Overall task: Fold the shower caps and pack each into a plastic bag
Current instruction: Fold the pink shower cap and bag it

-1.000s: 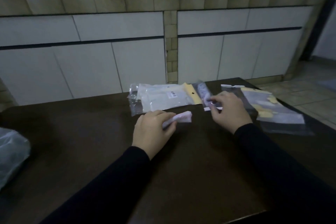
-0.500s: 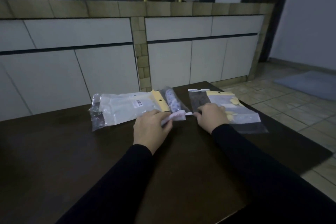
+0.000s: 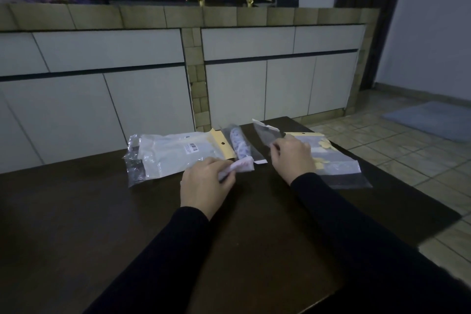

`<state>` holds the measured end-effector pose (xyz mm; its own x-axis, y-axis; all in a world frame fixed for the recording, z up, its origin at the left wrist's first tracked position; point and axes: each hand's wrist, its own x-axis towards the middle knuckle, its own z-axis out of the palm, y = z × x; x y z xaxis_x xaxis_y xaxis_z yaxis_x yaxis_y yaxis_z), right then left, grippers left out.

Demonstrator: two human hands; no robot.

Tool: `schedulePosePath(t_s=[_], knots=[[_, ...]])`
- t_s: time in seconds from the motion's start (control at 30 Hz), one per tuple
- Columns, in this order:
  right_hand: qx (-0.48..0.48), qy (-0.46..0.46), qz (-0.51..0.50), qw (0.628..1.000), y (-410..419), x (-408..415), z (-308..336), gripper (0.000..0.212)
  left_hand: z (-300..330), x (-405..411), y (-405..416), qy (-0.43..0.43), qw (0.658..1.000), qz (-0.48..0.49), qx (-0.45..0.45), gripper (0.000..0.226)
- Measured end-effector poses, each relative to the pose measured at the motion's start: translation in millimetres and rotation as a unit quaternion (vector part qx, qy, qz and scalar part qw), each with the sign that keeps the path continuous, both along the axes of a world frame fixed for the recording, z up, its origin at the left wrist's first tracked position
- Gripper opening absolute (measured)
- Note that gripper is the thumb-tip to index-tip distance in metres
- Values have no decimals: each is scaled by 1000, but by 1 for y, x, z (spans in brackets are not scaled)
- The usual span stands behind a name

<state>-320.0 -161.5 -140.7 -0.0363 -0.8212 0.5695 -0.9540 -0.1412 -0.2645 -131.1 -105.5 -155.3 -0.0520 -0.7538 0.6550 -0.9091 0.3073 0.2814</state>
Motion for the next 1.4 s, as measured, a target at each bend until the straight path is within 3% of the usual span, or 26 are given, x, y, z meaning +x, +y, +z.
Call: schedulePosePath(t_s=[0.13, 0.27, 0.33, 0.43, 0.6, 0.67, 0.8, 0.87, 1.0, 1.1, 1.2, 1.3, 1.4], knots=[[-32, -29, 67, 997, 16, 16, 4, 19, 1, 6, 1, 3, 1000, 7, -26, 18], [-50, -70, 112, 990, 37, 27, 16, 31, 3, 19, 5, 6, 999, 7, -35, 20], [-48, -59, 114, 991, 50, 33, 22, 25, 5, 28, 9, 9, 999, 4, -42, 20], [-3, -45, 112, 993, 67, 49, 29, 20, 7, 43, 17, 7, 999, 4, -48, 21], [165, -45, 174, 970, 93, 92, 49, 26, 8, 79, 29, 50, 996, 40, -64, 22], [131, 14, 195, 972, 102, 115, 54, 23, 7, 94, 33, 64, 994, 61, -62, 21], [-31, 124, 194, 973, 114, 149, 67, 21, 10, 118, 44, 96, 991, 88, -33, 23], [-38, 148, 233, 960, 117, 157, 65, 21, 10, 130, 48, 113, 989, 88, -23, 24], [88, 199, 349, 911, 119, 157, 42, 17, 8, 147, 53, 97, 992, 78, -17, 22], [179, 203, 387, 882, 114, 153, 33, 26, 10, 158, 57, 96, 992, 76, -29, 24], [206, 113, 385, 892, 99, 155, 29, 23, 15, 160, 60, 113, 990, 74, -40, 25], [230, 91, 357, 901, 88, 160, 23, 24, 16, 158, 60, 129, 991, 26, -25, 24], [235, 74, 332, 911, 82, 164, 16, 38, 15, 160, 58, 40, 998, 12, -50, 24]])
